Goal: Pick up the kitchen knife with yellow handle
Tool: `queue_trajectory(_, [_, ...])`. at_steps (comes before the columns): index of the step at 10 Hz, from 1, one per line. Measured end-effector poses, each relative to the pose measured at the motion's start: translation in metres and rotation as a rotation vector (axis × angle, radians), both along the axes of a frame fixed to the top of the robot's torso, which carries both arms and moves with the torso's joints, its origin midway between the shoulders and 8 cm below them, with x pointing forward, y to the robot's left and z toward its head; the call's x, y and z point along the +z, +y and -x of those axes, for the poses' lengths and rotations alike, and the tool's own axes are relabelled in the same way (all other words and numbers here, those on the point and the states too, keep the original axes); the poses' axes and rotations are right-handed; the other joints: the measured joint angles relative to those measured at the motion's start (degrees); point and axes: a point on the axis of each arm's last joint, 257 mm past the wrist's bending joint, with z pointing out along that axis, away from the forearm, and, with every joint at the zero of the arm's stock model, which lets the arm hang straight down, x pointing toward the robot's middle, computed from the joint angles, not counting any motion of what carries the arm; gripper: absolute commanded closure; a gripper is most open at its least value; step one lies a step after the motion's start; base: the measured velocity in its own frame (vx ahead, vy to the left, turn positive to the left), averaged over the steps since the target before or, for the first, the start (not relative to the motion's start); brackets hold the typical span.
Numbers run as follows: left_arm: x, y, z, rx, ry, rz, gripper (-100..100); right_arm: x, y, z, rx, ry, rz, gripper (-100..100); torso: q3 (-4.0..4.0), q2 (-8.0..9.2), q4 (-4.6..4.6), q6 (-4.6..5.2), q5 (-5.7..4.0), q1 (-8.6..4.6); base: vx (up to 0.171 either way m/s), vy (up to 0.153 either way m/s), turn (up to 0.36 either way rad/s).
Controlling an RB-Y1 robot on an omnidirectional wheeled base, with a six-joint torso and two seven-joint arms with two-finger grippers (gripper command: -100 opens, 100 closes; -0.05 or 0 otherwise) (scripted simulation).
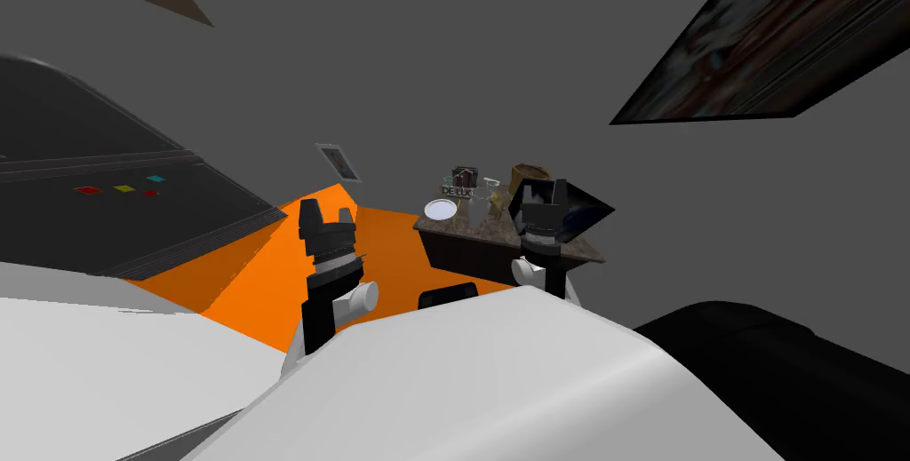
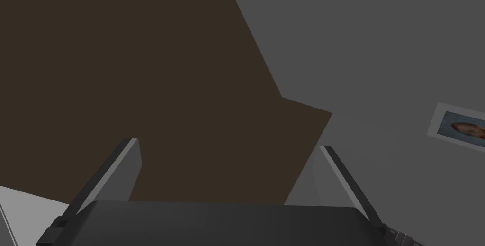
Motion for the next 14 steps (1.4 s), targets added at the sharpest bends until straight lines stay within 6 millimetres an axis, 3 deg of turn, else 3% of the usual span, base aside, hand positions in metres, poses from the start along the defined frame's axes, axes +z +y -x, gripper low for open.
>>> queue_trajectory(4, [0.0,0.0,0.0,0.0,0.0,0.0,0,-0.017,0.018,-0.004,0.027,0.073,0.108,-100,0.1,0.17,0.04,-0.02,0.13,0.57,-0.034,0.138,0.088])
queue_trajectory(6, [0.0,0.0,0.0,0.0,0.0,0.0,0,-0.035,0.029,-0.01,0.037,0.14,0.193,-100,0.06,0.09,0.02,-0.02,0.16,0.67,-0.013,0.184,0.135])
queue_trajectory(10, [0.0,0.0,0.0,0.0,0.0,0.0,0,-0.087,0.049,-0.013,0.046,0.297,0.381,-100,0.07,0.11,0.03,0.0,0.16,0.62,-0.015,0.194,0.134])
queue_trajectory(14, [0.0,0.0,0.0,0.0,0.0,0.0,0,-0.141,0.059,-0.004,0.051,0.446,0.583,-100,0.04,0.06,0.01,-0.01,0.14,0.56,0.01,0.17,0.158])
